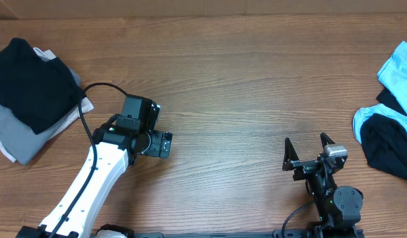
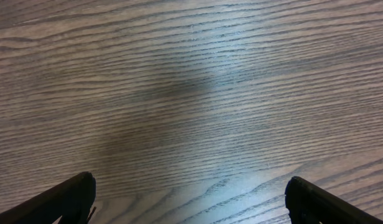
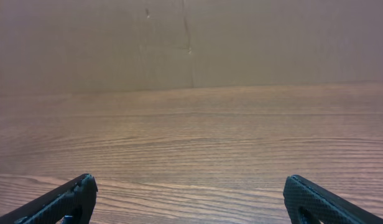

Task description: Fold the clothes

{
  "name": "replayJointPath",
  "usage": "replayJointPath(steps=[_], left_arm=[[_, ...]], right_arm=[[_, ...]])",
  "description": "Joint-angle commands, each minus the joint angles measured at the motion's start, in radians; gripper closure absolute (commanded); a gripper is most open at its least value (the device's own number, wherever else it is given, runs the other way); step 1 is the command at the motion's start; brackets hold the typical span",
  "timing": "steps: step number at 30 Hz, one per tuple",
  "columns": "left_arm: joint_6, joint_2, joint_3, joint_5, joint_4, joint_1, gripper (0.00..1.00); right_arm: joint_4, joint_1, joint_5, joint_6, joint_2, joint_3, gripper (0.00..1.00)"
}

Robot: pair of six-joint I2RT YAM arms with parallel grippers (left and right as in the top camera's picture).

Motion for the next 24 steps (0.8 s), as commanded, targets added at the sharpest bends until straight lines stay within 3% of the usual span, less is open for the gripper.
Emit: replayJointPath(steps=[1,18,24], left_arm=[[-0.006,0.008,-0.005,-0.009,0.001,-0.002,0.0],[-0.006,0.0,-0.005,-0.009,0.0,-0.002,0.0],[-0.002,-0.114,-0.006,-0.02,0.001,0.011,0.0]], right_arm=[[0.007,0.004,0.013,-0.007,-0.005,0.005,0.0],[0.007,0.004,0.012,-0.007,-0.005,0.005,0.0],[0.007,0.004,0.013,-0.007,-0.005,0.005,0.0]])
